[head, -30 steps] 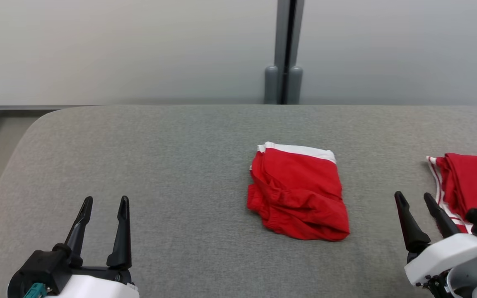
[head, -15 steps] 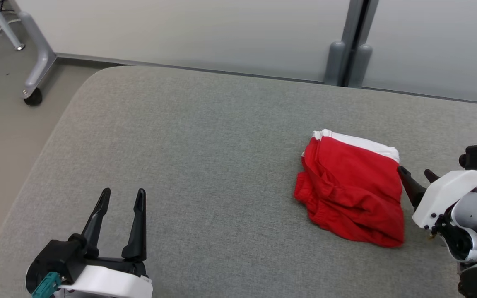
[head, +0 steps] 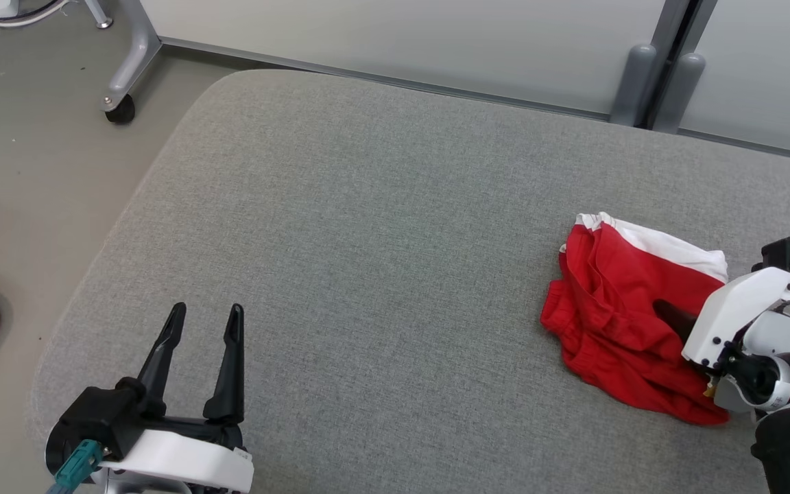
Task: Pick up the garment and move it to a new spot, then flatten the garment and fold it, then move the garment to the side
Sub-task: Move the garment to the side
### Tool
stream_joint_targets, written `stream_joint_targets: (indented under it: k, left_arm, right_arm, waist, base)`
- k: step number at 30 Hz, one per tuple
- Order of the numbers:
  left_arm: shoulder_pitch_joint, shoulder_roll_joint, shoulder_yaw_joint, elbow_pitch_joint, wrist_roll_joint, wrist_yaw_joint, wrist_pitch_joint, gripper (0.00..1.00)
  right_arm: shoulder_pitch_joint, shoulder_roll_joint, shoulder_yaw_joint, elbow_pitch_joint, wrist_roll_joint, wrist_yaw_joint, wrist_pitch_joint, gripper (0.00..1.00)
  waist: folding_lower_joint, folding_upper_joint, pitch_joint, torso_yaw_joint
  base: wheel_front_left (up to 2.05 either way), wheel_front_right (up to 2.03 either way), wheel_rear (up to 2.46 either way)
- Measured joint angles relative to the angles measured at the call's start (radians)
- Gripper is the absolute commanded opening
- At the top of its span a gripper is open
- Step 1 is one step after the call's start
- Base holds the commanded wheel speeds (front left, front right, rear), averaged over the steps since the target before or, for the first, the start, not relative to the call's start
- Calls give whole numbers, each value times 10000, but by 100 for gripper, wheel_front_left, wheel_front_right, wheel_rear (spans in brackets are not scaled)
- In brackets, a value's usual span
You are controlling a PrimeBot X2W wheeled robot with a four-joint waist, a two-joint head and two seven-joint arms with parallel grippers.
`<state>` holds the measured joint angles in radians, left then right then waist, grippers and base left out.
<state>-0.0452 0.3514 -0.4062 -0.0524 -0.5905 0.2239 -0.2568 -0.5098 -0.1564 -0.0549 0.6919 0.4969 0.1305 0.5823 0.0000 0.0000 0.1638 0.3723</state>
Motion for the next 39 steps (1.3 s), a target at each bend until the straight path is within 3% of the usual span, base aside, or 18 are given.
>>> stream_joint_targets:
  k: [1, 3, 13, 20, 27, 34, 39]
  left_arm:
    - [0, -2, -8, 2, 0, 0, 0, 100]
    - [0, 15, -27, -2, 6, 4, 12, 100]
    - [-17, 119, -274, -224, 100, 15, 190, 100]
    - [-67, 12, -744, -360, 255, -186, 326, 100]
    - [-362, -261, -1154, -305, 355, -359, 364, 100]
    - [-777, -169, -1256, -328, 472, -487, 456, 100]
    - [-1117, -144, -1346, -337, 558, -562, 631, 100]
  right_arm:
    - [1, 27, 35, 4, 52, 0, -96, 49]
    - [35, 113, 184, -12, 125, 0, -424, 0]
    - [197, 8, 1699, -568, 692, 2, -1896, 0]
    - [236, -468, 2863, -1308, 1164, 2, -2057, 0]
    - [290, -573, 3411, -1971, 1632, 2, -2067, 0]
    - [174, -616, 3845, -2422, 1919, 0, -2213, 0]
    - [-258, -945, 4119, -2550, 2316, 0, -2220, 0]
  waist:
    - [0, 0, -28, 0]
    - [0, 0, -99, -29]
    - [0, 0, -623, -1006]
    - [0, 0, -933, -2509]
    - [0, 0, -1040, -4267]
    - [0, 0, -835, -5872]
    - [0, 0, -411, -6535]
  base:
    - [0, 0, 0]
    - [0, 0, 0]
    - [0, 0, 0]
    - [0, 0, 0]
    - [0, 0, 0]
    - [0, 0, 0]
    - [0, 0, 0]
